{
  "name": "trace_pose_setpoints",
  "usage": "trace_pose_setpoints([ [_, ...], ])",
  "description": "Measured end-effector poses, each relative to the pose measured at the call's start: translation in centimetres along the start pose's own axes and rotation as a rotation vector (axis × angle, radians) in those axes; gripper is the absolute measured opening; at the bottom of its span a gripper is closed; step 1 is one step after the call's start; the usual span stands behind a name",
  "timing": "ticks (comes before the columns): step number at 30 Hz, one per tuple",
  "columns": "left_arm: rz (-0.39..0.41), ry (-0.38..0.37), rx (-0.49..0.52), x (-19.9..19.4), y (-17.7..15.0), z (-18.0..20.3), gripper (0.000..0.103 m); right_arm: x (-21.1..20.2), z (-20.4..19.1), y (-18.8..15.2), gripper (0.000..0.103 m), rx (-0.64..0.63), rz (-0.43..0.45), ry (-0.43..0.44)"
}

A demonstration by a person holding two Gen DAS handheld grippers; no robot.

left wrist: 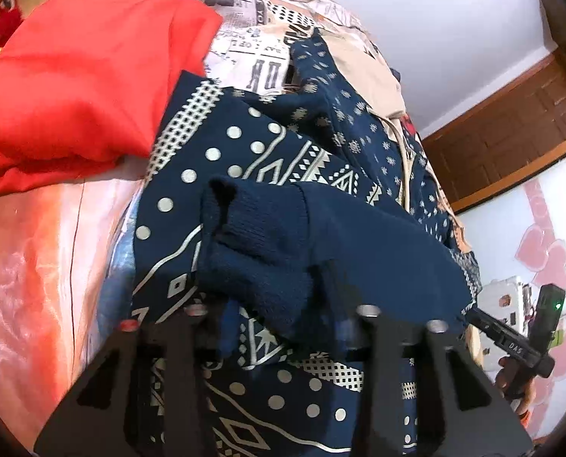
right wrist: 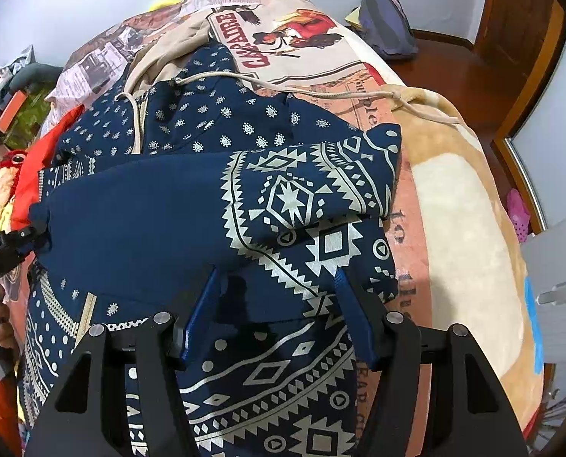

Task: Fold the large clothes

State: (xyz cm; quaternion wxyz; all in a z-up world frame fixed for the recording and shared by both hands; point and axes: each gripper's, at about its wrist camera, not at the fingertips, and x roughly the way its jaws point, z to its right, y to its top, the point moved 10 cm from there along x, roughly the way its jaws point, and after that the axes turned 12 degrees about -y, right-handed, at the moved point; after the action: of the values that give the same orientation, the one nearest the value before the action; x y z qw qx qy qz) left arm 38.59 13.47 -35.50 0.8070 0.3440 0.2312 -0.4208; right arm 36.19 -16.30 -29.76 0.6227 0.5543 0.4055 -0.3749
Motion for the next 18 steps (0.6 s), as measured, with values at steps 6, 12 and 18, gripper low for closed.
trace_pose_setpoints([
  [6,0.095,0.22,0.249,-1.8,2.3,4.2,0.015,-1.5,0.4,0.7,0.058,0.002,0.026,-0.025],
  [12,0.29,0.235,0.367,-8.3,6.0,9.1,0.014,-3.1,1.0,2.0,0.058,-0.016,0.073,-0.065],
  [18,0.202,0.294,0.292,-8.1,5.3,4.0,0.013,-0.6,-0.2,1.1,0.058,-0.022,0.006,-0.032],
])
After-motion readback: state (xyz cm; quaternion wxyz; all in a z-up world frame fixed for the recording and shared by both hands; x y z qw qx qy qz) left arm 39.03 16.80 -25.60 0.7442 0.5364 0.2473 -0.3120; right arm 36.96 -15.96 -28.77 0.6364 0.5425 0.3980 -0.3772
